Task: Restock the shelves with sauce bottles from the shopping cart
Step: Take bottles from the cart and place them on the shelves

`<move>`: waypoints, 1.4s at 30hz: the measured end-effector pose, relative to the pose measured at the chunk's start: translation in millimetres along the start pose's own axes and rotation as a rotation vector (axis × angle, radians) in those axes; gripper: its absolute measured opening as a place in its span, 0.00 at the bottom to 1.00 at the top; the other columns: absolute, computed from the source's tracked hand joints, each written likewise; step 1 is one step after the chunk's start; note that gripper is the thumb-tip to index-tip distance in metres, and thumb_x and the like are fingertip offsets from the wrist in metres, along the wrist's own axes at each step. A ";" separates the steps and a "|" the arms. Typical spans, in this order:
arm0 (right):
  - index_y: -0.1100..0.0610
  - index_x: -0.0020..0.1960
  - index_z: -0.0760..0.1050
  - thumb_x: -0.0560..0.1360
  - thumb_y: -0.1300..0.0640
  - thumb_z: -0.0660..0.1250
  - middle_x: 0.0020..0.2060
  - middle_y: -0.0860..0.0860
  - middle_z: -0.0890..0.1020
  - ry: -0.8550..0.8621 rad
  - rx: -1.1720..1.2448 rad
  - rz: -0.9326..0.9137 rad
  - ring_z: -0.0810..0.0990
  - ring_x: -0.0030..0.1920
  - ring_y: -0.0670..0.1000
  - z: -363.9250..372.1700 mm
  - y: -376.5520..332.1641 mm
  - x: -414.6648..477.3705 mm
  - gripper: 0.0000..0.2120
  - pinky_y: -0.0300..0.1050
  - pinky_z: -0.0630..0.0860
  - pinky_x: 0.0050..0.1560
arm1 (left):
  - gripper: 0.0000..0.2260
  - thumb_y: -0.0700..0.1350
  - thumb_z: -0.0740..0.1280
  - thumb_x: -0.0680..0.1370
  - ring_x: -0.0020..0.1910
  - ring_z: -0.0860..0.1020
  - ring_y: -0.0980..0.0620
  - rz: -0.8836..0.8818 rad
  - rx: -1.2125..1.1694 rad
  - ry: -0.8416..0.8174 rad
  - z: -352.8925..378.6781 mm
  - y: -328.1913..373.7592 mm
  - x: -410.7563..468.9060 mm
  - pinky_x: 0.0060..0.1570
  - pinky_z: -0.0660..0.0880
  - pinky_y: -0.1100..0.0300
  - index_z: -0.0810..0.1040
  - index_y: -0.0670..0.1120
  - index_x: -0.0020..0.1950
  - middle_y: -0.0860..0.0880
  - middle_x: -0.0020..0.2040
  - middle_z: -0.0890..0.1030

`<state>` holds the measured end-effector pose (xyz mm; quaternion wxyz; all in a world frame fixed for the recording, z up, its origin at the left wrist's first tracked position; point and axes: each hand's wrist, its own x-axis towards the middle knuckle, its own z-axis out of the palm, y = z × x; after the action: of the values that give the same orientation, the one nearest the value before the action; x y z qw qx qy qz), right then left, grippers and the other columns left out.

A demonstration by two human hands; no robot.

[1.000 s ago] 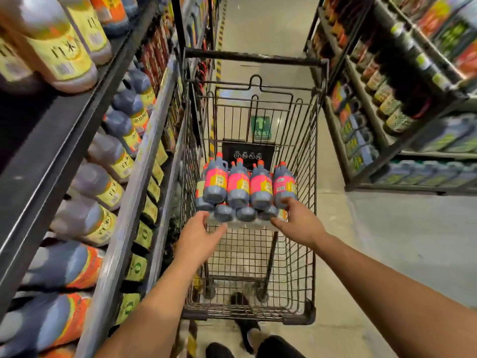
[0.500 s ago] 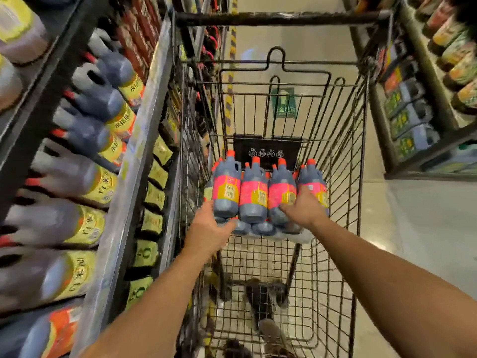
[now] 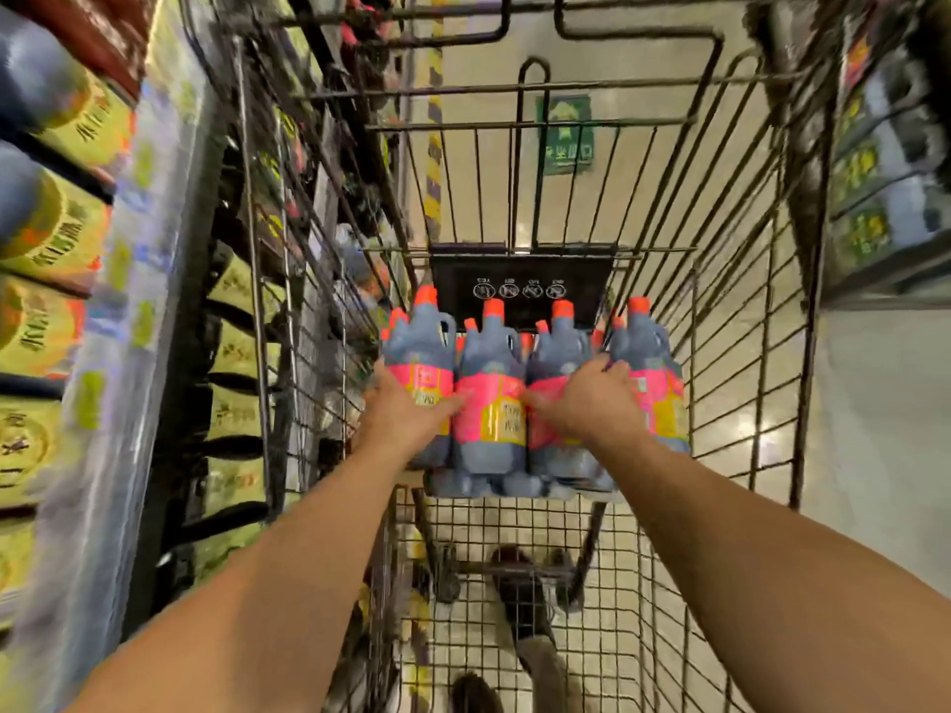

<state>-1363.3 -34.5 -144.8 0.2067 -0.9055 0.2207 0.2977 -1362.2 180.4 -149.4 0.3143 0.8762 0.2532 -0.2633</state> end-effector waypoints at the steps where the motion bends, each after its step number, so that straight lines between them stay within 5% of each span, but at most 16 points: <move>1: 0.66 0.75 0.53 0.65 0.27 0.67 0.71 0.61 0.63 -0.018 -0.011 0.021 0.62 0.71 0.62 -1.5 0.0 3.7 0.57 0.57 0.66 0.67 | 0.54 0.68 0.78 0.59 0.64 0.75 0.40 -0.015 0.004 0.024 2.7 -0.3 7.5 0.60 0.74 0.48 0.58 0.43 0.75 0.40 0.67 0.74; 5: 0.62 0.72 0.61 0.63 0.30 0.72 0.68 0.59 0.64 -0.064 0.033 0.083 0.63 0.70 0.61 -6.5 -3.9 13.3 0.51 0.55 0.68 0.65 | 0.45 0.63 0.82 0.57 0.58 0.79 0.43 -0.062 -0.061 0.081 4.8 1.0 28.8 0.56 0.77 0.49 0.71 0.42 0.66 0.42 0.61 0.79; 11: 0.60 0.71 0.59 0.60 0.35 0.76 0.66 0.59 0.64 -0.003 0.112 0.099 0.67 0.68 0.62 -8.4 -6.6 8.1 0.51 0.56 0.70 0.63 | 0.38 0.59 0.81 0.54 0.42 0.80 0.47 -0.132 -0.196 0.121 -4.6 2.0 20.4 0.43 0.79 0.50 0.71 0.47 0.57 0.47 0.49 0.80; 16: 0.61 0.68 0.61 0.59 0.35 0.76 0.50 0.54 0.77 0.105 0.191 -0.046 0.79 0.55 0.60 -10.9 -2.0 -7.1 0.50 0.49 0.73 0.45 | 0.38 0.59 0.81 0.53 0.50 0.80 0.44 -0.029 -0.175 0.192 -13.0 0.4 -11.2 0.49 0.78 0.48 0.65 0.51 0.55 0.51 0.50 0.77; 19: 0.60 0.61 0.63 0.60 0.37 0.76 0.40 0.48 0.75 0.143 0.223 -0.150 0.82 0.47 0.59 -15.2 2.0 -21.0 0.42 0.48 0.72 0.37 | 0.40 0.61 0.80 0.50 0.50 0.81 0.46 0.059 -0.249 0.183 -21.1 -0.6 -40.6 0.49 0.79 0.48 0.64 0.57 0.55 0.53 0.49 0.77; 24: 0.54 0.59 0.62 0.56 0.34 0.75 0.47 0.51 0.78 0.199 0.279 -0.238 0.82 0.46 0.57 -22.0 7.4 -58.7 0.42 0.52 0.78 0.42 | 0.38 0.64 0.78 0.52 0.41 0.76 0.67 0.215 -0.320 0.206 -45.7 -4.3 -96.4 0.36 0.70 0.68 0.60 0.72 0.55 0.66 0.45 0.75; 27: 0.48 0.55 0.61 0.55 0.35 0.75 0.48 0.48 0.79 0.223 0.391 -0.335 0.81 0.47 0.53 -32.4 5.0 -89.2 0.37 0.56 0.80 0.46 | 0.35 0.54 0.83 0.57 0.42 0.77 0.68 0.286 -0.380 0.264 -62.9 -5.7 -132.3 0.34 0.68 0.75 0.65 0.66 0.55 0.66 0.46 0.76; 30: 0.35 0.52 0.61 0.56 0.37 0.75 0.44 0.40 0.78 0.328 0.467 -0.453 0.79 0.43 0.40 -48.0 -5.7 -128.4 0.31 0.43 0.79 0.41 | 0.35 0.44 0.84 0.58 0.46 0.78 0.72 0.384 -0.498 0.315 -83.8 -5.7 -165.4 0.38 0.70 0.78 0.70 0.60 0.58 0.63 0.48 0.78; 32: 0.31 0.51 0.59 0.56 0.34 0.74 0.41 0.34 0.75 0.383 0.477 -0.514 0.76 0.40 0.38 -63.1 -17.1 -159.2 0.31 0.39 0.73 0.36 | 0.37 0.46 0.84 0.57 0.48 0.77 0.74 0.428 -0.546 0.337 -103.3 -5.9 -189.3 0.40 0.70 0.78 0.69 0.60 0.59 0.63 0.50 0.78; 37: 0.44 0.57 0.70 0.56 0.34 0.75 0.46 0.42 0.80 0.429 0.435 -0.638 0.80 0.44 0.42 -99.6 -43.4 -224.4 0.33 0.46 0.78 0.37 | 0.41 0.54 0.82 0.55 0.53 0.78 0.70 0.558 -0.648 0.448 -154.8 -3.7 -251.6 0.49 0.76 0.68 0.69 0.61 0.64 0.64 0.55 0.80; 40: 0.38 0.56 0.68 0.56 0.35 0.75 0.46 0.37 0.78 0.496 0.462 -0.710 0.78 0.44 0.34 -118.6 -61.5 -267.1 0.31 0.38 0.74 0.37 | 0.39 0.54 0.81 0.56 0.53 0.77 0.72 0.633 -0.690 0.523 -186.8 -2.1 -290.7 0.44 0.73 0.75 0.67 0.66 0.63 0.73 0.55 0.77; 42: 0.40 0.60 0.69 0.56 0.36 0.75 0.49 0.39 0.78 0.509 0.479 -0.756 0.78 0.47 0.40 -128.9 -76.0 -292.5 0.35 0.45 0.76 0.43 | 0.38 0.55 0.80 0.56 0.53 0.77 0.72 0.670 -0.720 0.572 -207.7 -4.2 -314.7 0.43 0.72 0.77 0.67 0.67 0.62 0.73 0.55 0.77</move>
<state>-1478.0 43.3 153.2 0.4411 -0.8931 -0.0169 -0.0867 -1532.7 237.8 182.1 0.5784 0.7829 0.1101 0.2012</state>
